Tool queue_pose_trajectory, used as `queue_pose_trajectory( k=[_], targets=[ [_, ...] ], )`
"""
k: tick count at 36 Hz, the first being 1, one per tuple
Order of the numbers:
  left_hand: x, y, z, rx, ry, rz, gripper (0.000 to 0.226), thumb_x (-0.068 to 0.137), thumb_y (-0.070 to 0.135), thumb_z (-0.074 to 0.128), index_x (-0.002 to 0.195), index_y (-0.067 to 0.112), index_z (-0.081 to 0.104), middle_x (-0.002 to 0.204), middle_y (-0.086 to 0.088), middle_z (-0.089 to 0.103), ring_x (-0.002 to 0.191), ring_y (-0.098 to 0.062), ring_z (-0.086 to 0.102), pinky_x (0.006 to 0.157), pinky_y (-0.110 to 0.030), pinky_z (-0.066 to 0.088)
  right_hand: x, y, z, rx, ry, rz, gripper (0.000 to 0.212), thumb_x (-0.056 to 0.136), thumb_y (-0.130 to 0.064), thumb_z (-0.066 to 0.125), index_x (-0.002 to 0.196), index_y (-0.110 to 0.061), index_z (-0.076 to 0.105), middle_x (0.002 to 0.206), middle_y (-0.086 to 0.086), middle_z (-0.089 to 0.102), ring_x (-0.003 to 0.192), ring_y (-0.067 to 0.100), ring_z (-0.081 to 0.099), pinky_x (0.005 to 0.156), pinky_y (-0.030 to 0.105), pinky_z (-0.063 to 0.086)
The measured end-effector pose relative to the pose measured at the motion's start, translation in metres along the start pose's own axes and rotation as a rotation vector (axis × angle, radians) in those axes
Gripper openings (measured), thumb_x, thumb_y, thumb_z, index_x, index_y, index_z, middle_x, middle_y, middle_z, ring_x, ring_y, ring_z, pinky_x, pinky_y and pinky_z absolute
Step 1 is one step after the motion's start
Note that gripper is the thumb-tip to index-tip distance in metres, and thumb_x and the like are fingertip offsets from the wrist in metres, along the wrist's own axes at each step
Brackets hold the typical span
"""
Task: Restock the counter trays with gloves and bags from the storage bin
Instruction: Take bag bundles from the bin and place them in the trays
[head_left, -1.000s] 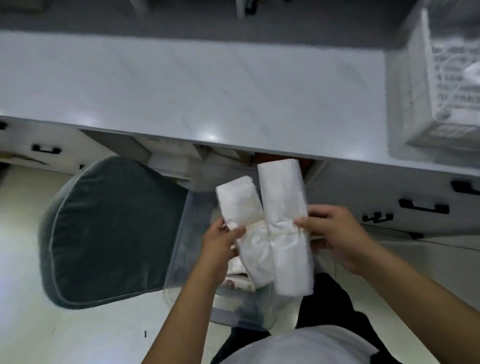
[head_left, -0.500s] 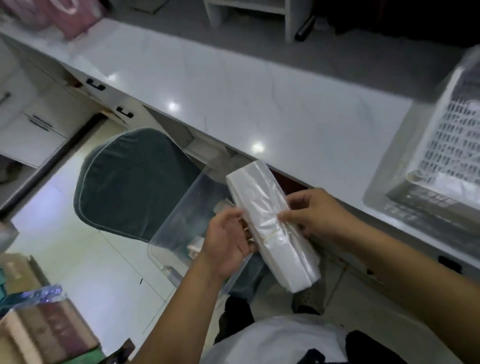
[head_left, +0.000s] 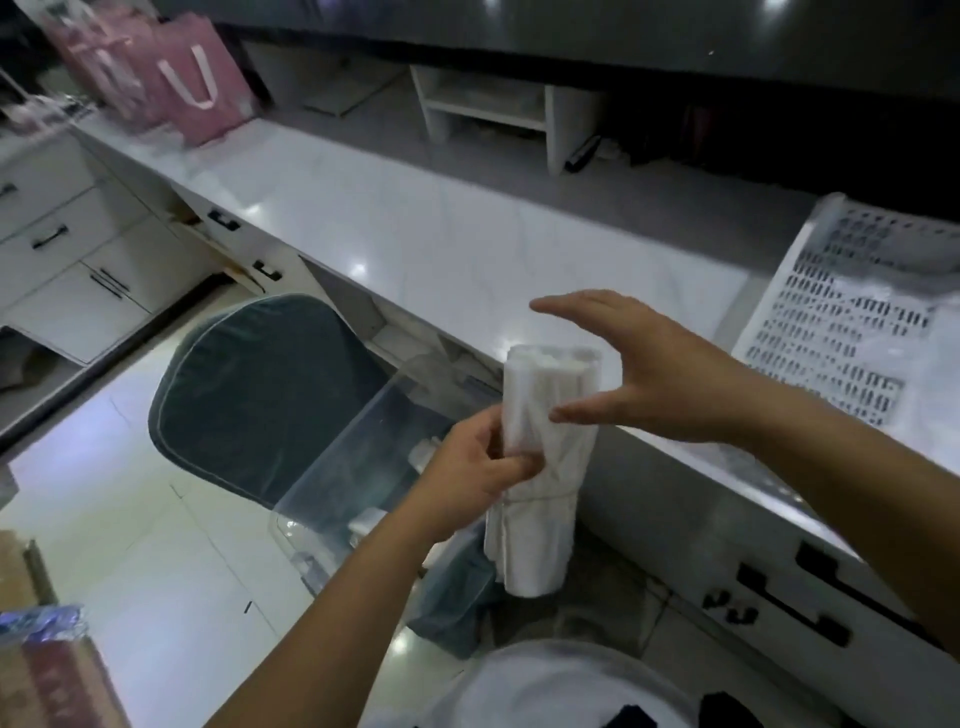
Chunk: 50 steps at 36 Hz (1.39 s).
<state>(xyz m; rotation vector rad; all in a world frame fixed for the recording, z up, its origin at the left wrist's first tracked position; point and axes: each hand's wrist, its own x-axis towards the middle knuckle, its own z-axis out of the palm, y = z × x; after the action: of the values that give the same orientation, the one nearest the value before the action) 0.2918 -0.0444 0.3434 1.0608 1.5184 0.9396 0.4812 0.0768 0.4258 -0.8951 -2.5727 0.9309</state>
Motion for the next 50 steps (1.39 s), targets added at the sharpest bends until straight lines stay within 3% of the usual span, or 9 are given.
queue_pose_trajectory(
  k=[11, 14, 20, 24, 28, 34, 40, 45, 50],
  targets=[
    [-0.024, 0.013, 0.006, 0.084, -0.023, 0.085, 0.036, 0.076, 0.045, 0.073, 0.109, 0.052, 0.061, 0.105, 0.019, 0.071, 0.096, -0.002, 0.069, 0.080, -0.027, 0.056, 0.026, -0.051, -0.014, -0.364, -0.318, -0.049, 0.023, 0.088, -0.033, 0.071, 0.111, -0.034, 0.070, 0.106, -0.013, 0.068, 0.087, 0.009, 0.062, 0.074, 0.027, 0.053],
    [-0.035, 0.009, 0.003, 0.015, -0.060, 0.075, 0.033, 0.078, 0.038, 0.076, 0.105, 0.051, 0.064, 0.107, 0.014, 0.073, 0.097, -0.007, 0.071, 0.076, -0.025, 0.058, 0.028, -0.051, -0.011, -0.283, -0.382, -0.035, 0.023, 0.088, -0.024, 0.071, 0.107, -0.036, 0.071, 0.097, -0.020, 0.063, 0.081, -0.001, 0.057, 0.064, 0.017, 0.042],
    [-0.047, -0.001, -0.007, -0.002, -0.142, 0.078, 0.033, 0.081, 0.030, 0.078, 0.103, 0.050, 0.065, 0.106, 0.014, 0.073, 0.098, -0.006, 0.070, 0.078, -0.020, 0.056, 0.023, -0.052, 0.002, -0.129, -0.480, 0.068, 0.026, 0.084, -0.014, 0.074, 0.099, -0.035, 0.073, 0.098, -0.016, 0.069, 0.081, 0.001, 0.065, 0.076, 0.026, 0.058],
    [-0.054, -0.007, -0.015, 0.004, -0.211, 0.081, 0.034, 0.084, 0.022, 0.076, 0.109, 0.041, 0.063, 0.106, 0.012, 0.073, 0.100, -0.009, 0.070, 0.088, -0.030, 0.058, 0.018, -0.063, 0.008, -0.168, -0.466, 0.133, 0.024, 0.081, -0.015, 0.076, 0.095, -0.035, 0.074, 0.094, -0.017, 0.070, 0.085, 0.005, 0.067, 0.079, 0.030, 0.058],
    [-0.064, -0.007, -0.017, 0.055, -0.301, 0.097, 0.032, 0.087, 0.016, 0.074, 0.109, 0.037, 0.064, 0.098, 0.016, 0.074, 0.089, -0.003, 0.071, 0.073, -0.020, 0.058, 0.007, -0.082, 0.017, -0.356, -0.557, 0.198, 0.022, 0.080, -0.016, 0.073, 0.099, -0.027, 0.075, 0.093, -0.012, 0.072, 0.084, 0.006, 0.066, 0.082, 0.032, 0.057],
    [-0.069, -0.011, -0.003, 0.156, -0.455, 0.140, 0.034, 0.087, 0.020, 0.074, 0.117, 0.031, 0.065, 0.107, 0.009, 0.074, 0.099, -0.008, 0.070, 0.092, -0.042, 0.057, -0.032, -0.098, 0.030, -0.598, -0.624, 0.277, 0.023, 0.082, -0.026, 0.072, 0.104, -0.035, 0.071, 0.072, -0.022, 0.055, 0.065, -0.005, 0.050, 0.055, 0.017, 0.037],
    [-0.068, -0.008, 0.025, 0.287, -0.542, 0.265, 0.045, 0.083, 0.035, 0.073, 0.124, 0.046, 0.058, 0.115, 0.014, 0.070, 0.105, -0.005, 0.066, 0.093, -0.044, 0.055, -0.078, -0.097, 0.017, -0.653, -0.579, 0.331, 0.007, 0.085, -0.026, 0.066, 0.087, -0.030, 0.070, 0.065, -0.017, 0.056, 0.063, 0.006, 0.056, 0.063, 0.027, 0.048],
    [-0.057, 0.002, 0.036, 0.475, -0.610, 0.331, 0.085, 0.067, 0.044, 0.081, 0.133, 0.068, 0.032, 0.120, 0.036, 0.056, 0.106, 0.011, 0.057, 0.085, -0.024, 0.052, -0.115, -0.087, -0.016, -0.631, -0.401, 0.344, 0.013, 0.089, -0.026, 0.062, 0.093, -0.025, 0.074, 0.083, -0.009, 0.070, 0.076, 0.017, 0.063, 0.074, 0.035, 0.053],
    [-0.028, 0.016, 0.050, 0.628, -0.498, 0.368, 0.077, 0.070, 0.035, 0.075, 0.132, 0.061, 0.038, 0.108, 0.019, 0.066, 0.098, -0.004, 0.065, 0.085, -0.026, 0.054, -0.151, -0.053, -0.064, -0.505, -0.188, 0.411, 0.015, 0.092, -0.028, 0.066, 0.103, -0.029, 0.076, 0.094, -0.015, 0.074, 0.082, 0.005, 0.065, 0.077, 0.029, 0.053]
  ],
)
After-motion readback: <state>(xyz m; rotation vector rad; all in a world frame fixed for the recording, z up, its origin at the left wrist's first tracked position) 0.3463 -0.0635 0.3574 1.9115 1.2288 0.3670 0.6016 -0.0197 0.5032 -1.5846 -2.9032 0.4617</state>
